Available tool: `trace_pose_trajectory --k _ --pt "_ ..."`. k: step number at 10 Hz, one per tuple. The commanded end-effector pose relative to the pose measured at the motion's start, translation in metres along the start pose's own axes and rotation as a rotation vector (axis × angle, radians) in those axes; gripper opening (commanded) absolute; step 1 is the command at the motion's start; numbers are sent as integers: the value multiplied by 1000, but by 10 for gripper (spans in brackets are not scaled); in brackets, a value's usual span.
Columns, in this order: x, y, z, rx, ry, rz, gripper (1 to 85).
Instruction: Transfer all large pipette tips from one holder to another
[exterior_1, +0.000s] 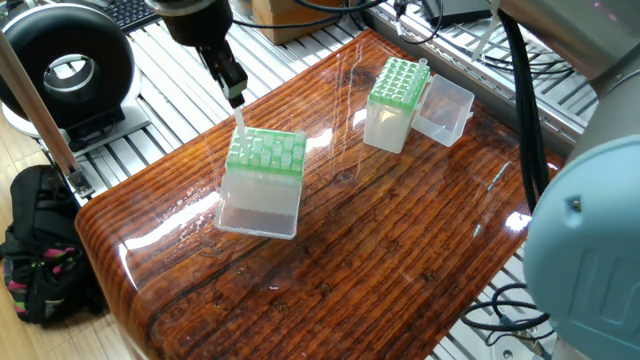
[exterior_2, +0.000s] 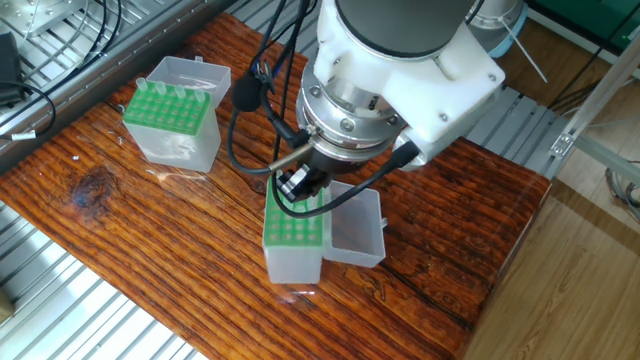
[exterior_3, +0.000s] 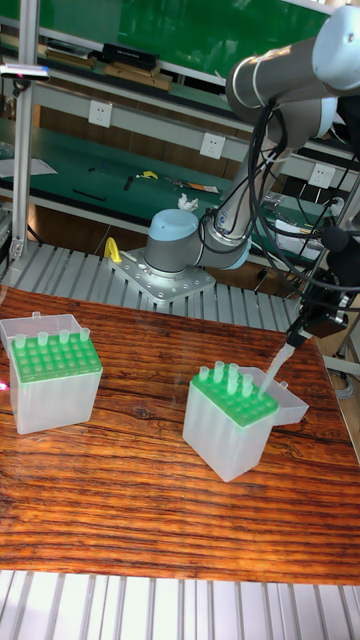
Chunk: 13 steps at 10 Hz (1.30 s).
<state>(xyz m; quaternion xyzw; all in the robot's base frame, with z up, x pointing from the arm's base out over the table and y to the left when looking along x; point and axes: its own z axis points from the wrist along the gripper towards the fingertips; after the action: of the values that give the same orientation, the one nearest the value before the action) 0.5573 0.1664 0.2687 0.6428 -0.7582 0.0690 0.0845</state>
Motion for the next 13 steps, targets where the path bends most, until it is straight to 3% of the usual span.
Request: trace_pose_trajectory --k 1,5,9,11,12,13 --pt "-15 9 -19 -20 -37 31 163" --pt "-34 6 -28 -13 -126 51 157" --pt "-32 12 -49 -2 -151 101 150" --pt "-20 13 -65 19 -175 185 150" --pt "-4 9 -73 30 -184 211 147" --pt "24 0 -79 53 -190 222 147"
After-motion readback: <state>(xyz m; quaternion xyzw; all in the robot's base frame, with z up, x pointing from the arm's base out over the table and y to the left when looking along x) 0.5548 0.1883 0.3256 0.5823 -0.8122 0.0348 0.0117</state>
